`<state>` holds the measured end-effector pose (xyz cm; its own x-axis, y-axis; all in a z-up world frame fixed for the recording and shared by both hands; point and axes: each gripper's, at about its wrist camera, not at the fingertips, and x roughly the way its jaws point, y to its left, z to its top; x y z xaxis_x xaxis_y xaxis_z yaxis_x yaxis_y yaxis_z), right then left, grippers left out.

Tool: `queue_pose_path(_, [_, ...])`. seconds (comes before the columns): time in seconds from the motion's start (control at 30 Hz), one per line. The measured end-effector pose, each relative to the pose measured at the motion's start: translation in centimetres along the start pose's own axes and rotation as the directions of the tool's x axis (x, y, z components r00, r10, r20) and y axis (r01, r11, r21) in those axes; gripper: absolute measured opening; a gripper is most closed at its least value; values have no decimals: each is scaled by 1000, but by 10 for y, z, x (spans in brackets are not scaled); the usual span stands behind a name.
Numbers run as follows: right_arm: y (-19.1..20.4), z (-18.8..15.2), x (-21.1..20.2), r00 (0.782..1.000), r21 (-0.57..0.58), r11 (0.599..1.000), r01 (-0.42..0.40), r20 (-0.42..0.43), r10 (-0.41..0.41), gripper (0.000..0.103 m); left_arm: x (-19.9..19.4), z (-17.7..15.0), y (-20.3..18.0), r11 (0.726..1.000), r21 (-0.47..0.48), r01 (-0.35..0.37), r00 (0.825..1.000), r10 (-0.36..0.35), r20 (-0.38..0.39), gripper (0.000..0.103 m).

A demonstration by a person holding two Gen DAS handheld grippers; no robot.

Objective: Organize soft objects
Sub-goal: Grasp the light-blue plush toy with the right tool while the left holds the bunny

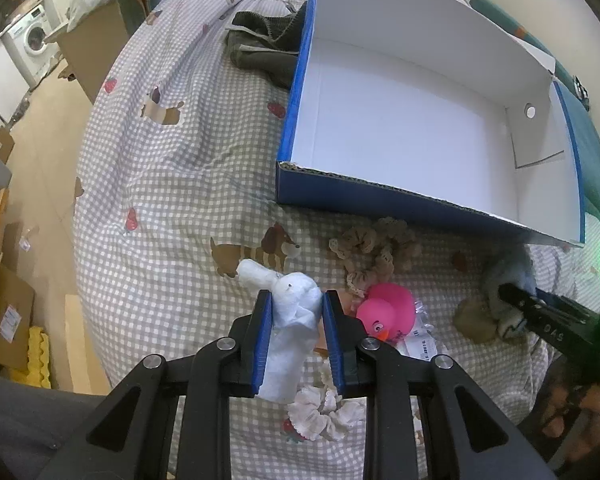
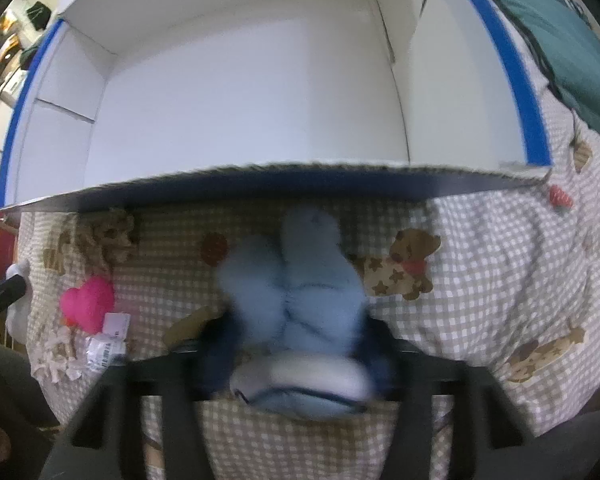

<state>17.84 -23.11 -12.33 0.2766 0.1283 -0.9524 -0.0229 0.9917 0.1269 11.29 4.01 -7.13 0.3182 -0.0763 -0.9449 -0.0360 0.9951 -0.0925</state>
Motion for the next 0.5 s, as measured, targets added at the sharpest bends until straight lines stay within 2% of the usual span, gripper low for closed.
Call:
queue_pose_path(0.03, [0, -1, -5, 1000, -12, 1000, 0, 18, 0, 32, -1, 0, 0, 1000, -1, -1, 1000, 1, 3, 23])
queue_pose_path(0.23, [4, -11, -28, 993, -49, 998, -30, 108, 36, 25, -6, -2, 3, 1000, -11, -5, 1000, 6, 25, 23])
queue_pose_path(0.33, [6, -15, -37, 986, -51, 994, -99, 127, 104, 24, -11, -5, 4, 1000, -20, -13, 999, 14, 47, 23])
queue_pose_path(0.5, [18, -26, -59, 980, -92, 989, -114, 152, 127, 24, -21, -8, 1, 999, -25, -23, 995, 25, 95, 23])
